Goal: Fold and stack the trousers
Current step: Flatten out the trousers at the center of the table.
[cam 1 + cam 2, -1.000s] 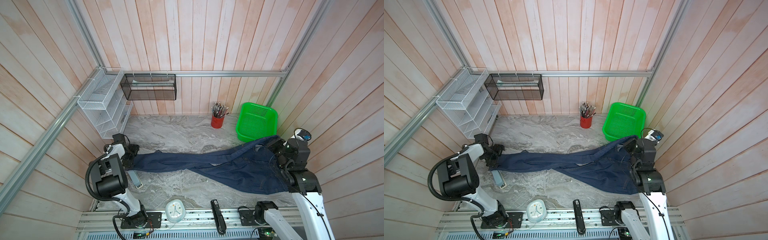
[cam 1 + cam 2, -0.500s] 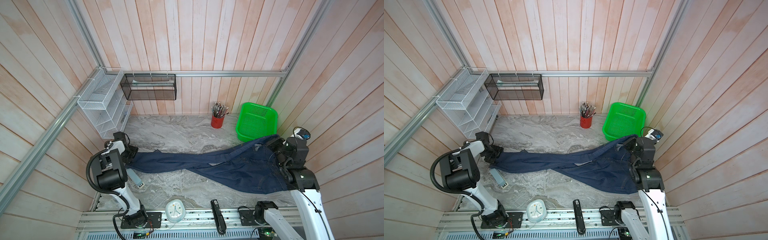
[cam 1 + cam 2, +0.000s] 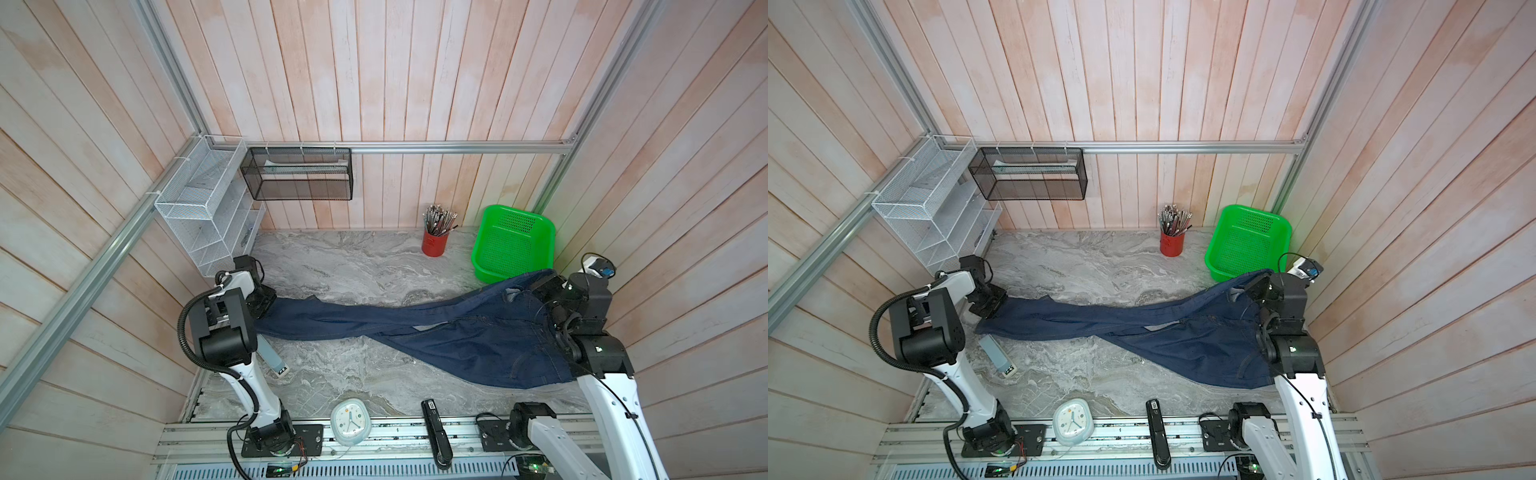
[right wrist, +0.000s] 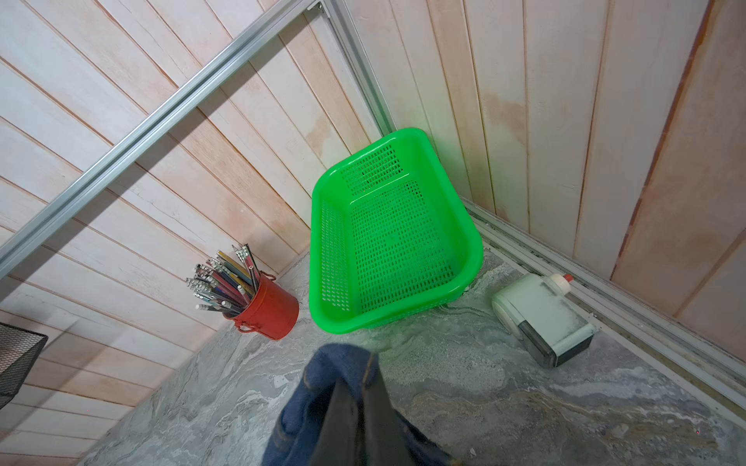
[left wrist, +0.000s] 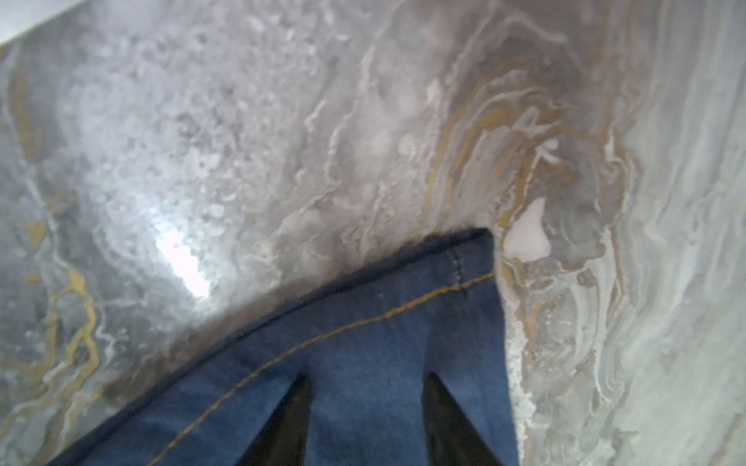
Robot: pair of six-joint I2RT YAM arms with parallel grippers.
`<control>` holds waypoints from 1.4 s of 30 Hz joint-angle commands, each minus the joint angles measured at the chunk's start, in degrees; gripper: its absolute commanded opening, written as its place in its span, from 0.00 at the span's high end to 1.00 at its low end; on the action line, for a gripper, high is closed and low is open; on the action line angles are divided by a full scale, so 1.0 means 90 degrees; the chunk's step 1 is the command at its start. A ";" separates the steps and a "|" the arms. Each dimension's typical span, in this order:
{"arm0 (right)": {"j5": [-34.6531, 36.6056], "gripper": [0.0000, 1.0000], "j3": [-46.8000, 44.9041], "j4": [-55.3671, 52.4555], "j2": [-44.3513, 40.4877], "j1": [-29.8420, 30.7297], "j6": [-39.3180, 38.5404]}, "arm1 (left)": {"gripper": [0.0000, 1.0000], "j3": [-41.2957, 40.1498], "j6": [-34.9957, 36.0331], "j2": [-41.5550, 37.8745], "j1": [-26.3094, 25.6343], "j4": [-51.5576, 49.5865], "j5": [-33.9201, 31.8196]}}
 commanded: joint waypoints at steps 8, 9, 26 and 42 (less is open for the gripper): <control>-0.0031 1.00 0.0029 0.0239 -0.0070 -0.0110 -0.0032 | 1.00 -0.0663 0.0355 0.0381 0.0028 0.0087 0.0026; -0.0010 1.00 0.0070 0.0219 -0.0073 -0.0114 -0.0054 | 1.00 -0.0789 0.0355 0.0193 0.0034 0.0188 0.0035; -0.0307 1.00 0.0916 0.0491 0.0084 -0.0288 -0.0072 | 1.00 -0.0328 0.0150 -0.3974 0.0259 0.0431 0.0275; -0.0766 1.00 0.1743 0.0942 -0.0378 -0.0340 0.0010 | 1.00 0.1508 0.0357 -0.5826 0.0344 0.0090 -0.0371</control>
